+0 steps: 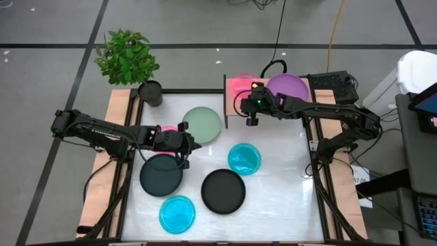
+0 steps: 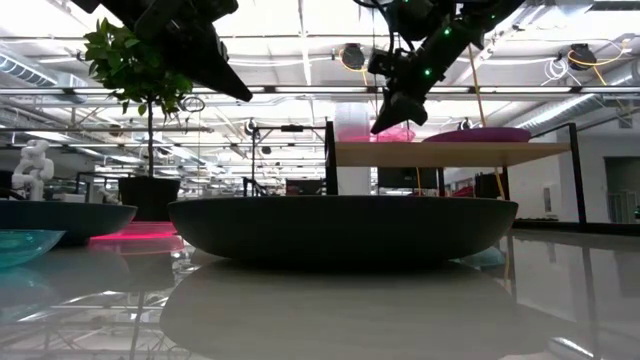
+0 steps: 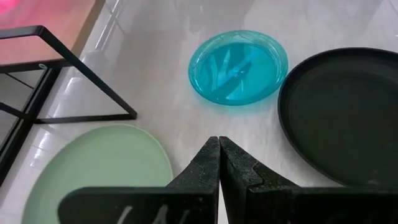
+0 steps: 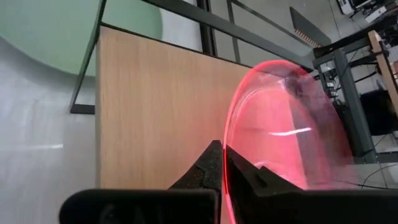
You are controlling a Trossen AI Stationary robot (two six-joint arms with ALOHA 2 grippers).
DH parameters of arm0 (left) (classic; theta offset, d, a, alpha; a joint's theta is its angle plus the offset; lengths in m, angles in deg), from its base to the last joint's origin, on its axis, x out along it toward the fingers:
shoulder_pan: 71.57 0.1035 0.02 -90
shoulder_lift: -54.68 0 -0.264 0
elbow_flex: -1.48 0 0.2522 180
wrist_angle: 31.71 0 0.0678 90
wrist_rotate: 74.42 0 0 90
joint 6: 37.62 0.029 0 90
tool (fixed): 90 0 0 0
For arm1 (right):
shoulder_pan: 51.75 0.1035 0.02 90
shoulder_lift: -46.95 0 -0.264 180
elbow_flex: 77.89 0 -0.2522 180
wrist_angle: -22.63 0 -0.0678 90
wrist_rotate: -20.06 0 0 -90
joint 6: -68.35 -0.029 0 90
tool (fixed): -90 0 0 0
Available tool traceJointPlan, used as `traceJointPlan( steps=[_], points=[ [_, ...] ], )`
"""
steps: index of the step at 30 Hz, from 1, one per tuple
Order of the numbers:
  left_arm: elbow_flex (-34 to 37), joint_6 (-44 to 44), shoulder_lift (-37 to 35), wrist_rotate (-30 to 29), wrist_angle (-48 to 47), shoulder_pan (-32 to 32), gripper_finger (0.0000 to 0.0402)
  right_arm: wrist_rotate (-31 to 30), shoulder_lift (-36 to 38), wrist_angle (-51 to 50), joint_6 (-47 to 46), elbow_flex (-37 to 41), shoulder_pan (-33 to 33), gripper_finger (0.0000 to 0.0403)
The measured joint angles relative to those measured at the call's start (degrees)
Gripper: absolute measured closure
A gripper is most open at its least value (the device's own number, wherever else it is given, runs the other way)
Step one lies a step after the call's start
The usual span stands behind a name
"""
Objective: Place and stack plates onto a shelf
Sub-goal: Put the bottom pink plate on the shelf
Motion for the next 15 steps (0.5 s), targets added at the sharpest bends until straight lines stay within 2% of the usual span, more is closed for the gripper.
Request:
traceJointPlan(
  steps=[7, 15],
  points=[
    [0.0, 0.82, 0.0, 0.0, 0.25, 0.0, 0.0398, 0.02, 0.0, -0.5, -0.82, 0.49, 0.36, 0.0389],
    [0.0, 0.95, 0.0, -0.66, 0.81, 1.39, 0.0398, -0.11, 0.18, 2.97, -1.18, 3.24, 0.82, 0.0328]
  ],
)
